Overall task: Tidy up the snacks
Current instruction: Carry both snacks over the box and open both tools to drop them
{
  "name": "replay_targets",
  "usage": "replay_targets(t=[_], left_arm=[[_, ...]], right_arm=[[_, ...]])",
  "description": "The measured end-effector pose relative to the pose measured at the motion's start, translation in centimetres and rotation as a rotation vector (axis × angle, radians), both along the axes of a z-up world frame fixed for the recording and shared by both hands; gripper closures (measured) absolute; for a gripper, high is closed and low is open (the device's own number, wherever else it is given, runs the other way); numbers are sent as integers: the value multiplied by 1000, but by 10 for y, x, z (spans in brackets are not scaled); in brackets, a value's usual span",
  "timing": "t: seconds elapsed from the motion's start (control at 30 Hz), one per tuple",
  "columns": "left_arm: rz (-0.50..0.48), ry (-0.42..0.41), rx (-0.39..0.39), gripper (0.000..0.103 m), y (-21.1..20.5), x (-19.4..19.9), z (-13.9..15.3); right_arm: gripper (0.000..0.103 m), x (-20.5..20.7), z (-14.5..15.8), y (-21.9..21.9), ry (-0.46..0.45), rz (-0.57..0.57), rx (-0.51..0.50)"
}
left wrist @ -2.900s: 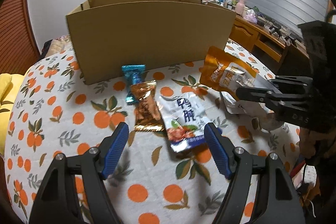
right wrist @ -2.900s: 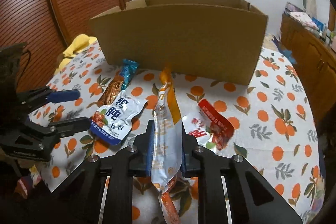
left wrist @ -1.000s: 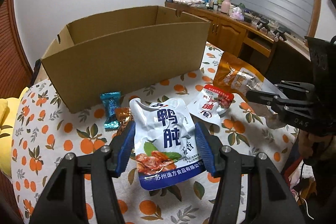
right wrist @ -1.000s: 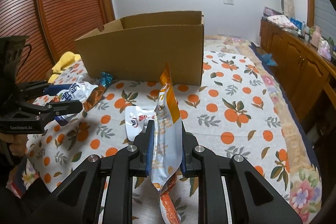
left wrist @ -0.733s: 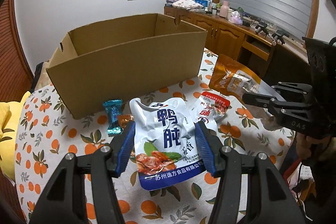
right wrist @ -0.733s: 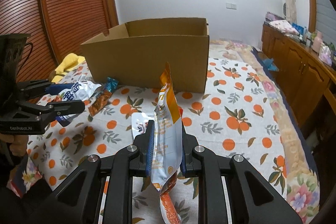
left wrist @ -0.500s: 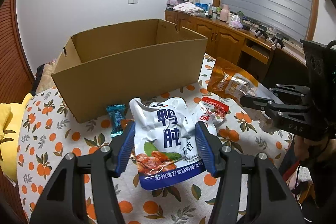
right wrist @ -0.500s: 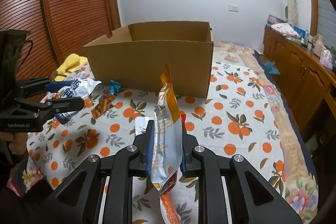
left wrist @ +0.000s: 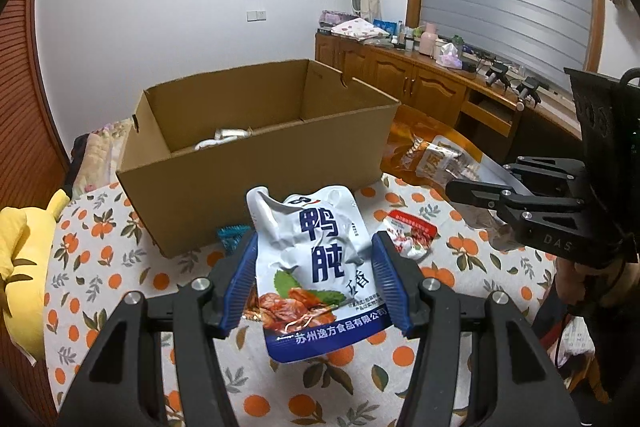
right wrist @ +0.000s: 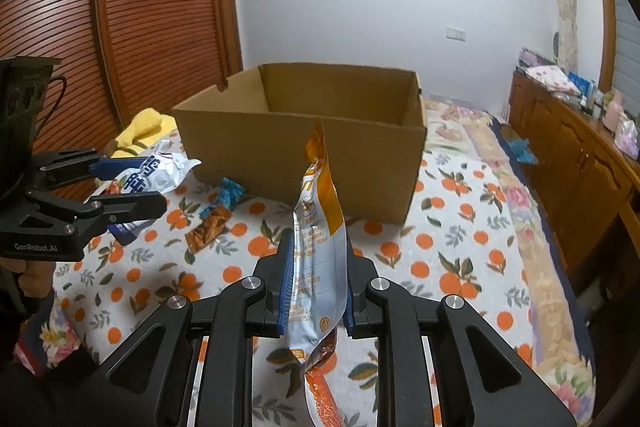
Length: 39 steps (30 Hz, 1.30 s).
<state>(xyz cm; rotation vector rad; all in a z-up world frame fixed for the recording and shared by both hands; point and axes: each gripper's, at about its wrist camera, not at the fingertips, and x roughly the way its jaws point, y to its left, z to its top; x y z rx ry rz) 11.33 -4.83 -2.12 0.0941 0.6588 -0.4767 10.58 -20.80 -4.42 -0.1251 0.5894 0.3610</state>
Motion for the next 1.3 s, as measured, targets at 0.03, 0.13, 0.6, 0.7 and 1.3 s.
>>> replay_targets(t=[0.03, 0.13, 0.6, 0.7, 1.3], left_arm=[[2, -2, 0, 47, 1, 3, 2], [10, -11, 0, 47, 3, 11, 8], [21, -74, -14, 46, 7, 52, 56], [24, -82, -7, 46, 8, 64, 61], [81, -47, 45, 46, 16, 152, 49]], right_arm=[[85, 1, 3, 2, -4, 5, -2], [85, 6, 13, 7, -22, 28, -2], [85, 45, 68, 15, -86, 126, 13], [85, 57, 76, 17, -100, 137, 9], [85, 141, 75, 43, -96, 186, -33]])
